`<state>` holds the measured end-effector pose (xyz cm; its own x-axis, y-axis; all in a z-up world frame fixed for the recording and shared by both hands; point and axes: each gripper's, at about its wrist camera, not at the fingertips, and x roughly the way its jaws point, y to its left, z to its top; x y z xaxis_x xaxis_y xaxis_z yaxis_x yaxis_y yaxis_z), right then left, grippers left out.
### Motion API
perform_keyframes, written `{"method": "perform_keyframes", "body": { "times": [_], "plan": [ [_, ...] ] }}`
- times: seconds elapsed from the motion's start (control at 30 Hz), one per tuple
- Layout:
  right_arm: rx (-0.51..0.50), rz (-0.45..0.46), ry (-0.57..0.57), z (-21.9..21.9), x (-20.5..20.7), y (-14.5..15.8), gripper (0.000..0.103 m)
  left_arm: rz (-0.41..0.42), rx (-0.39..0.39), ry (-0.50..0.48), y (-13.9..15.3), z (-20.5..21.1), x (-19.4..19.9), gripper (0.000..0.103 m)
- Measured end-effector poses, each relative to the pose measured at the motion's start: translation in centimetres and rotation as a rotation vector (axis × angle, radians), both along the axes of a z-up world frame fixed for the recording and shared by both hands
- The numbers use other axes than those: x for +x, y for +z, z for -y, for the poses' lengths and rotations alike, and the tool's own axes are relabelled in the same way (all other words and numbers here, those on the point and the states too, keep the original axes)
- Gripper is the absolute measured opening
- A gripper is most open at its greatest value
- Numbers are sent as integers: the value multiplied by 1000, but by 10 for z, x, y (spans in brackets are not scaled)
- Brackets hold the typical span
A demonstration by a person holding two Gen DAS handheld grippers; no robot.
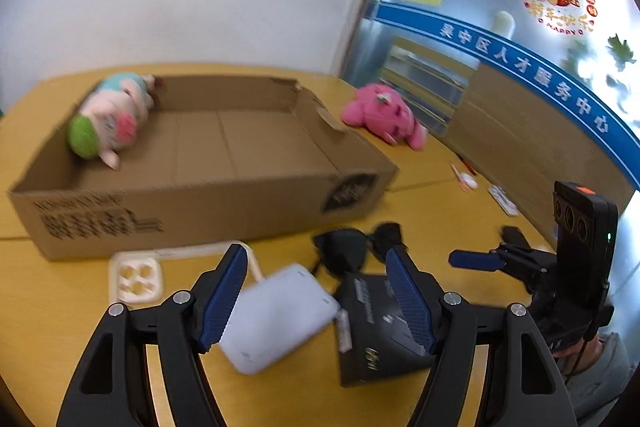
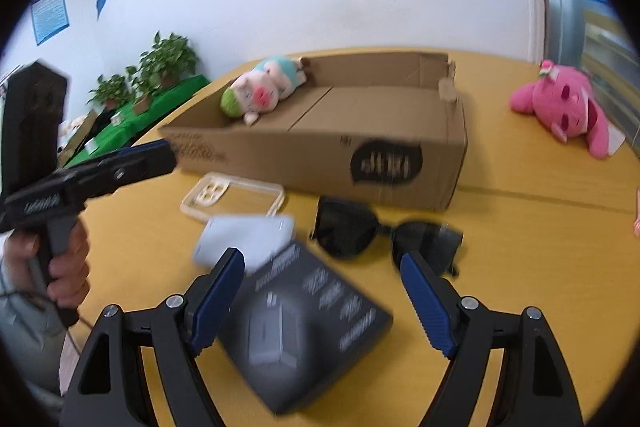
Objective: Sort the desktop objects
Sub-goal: 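Close both grippers on the black charger box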
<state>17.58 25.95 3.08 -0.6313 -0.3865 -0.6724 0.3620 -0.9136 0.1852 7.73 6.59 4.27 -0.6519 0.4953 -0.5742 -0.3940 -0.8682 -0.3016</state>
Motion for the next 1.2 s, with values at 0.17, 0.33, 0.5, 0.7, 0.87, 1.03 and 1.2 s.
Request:
{"method": "perform_keyframes", "body": {
  "times": [0.17, 0.33, 0.5, 0.7, 0.87, 1.03, 1.2],
  "plan": [
    [24, 59, 101, 3, 27, -17, 81, 106, 40, -133, -23, -32, -1, 76],
    [37, 97, 114, 14, 23, -35, 81, 218, 62, -198, -46, -51, -5, 76],
    [54, 118, 117, 19, 16, -44, 81, 302, 70, -219, -64, -55, -5, 74],
    [72, 122, 118, 20, 13, -49, 81, 349, 66, -219, -78, -59, -4, 76],
    [76, 139, 131, 20, 14, -50, 81, 397, 74, -237, -83, -59, -4, 76],
    [127, 135, 169, 19, 20, -50, 81, 393, 63, -243, -81, -57, -8, 76],
    [166, 160, 158, 21, 16, -59, 81, 424, 125, -264, -91, -58, -24, 76]
  ]
}}
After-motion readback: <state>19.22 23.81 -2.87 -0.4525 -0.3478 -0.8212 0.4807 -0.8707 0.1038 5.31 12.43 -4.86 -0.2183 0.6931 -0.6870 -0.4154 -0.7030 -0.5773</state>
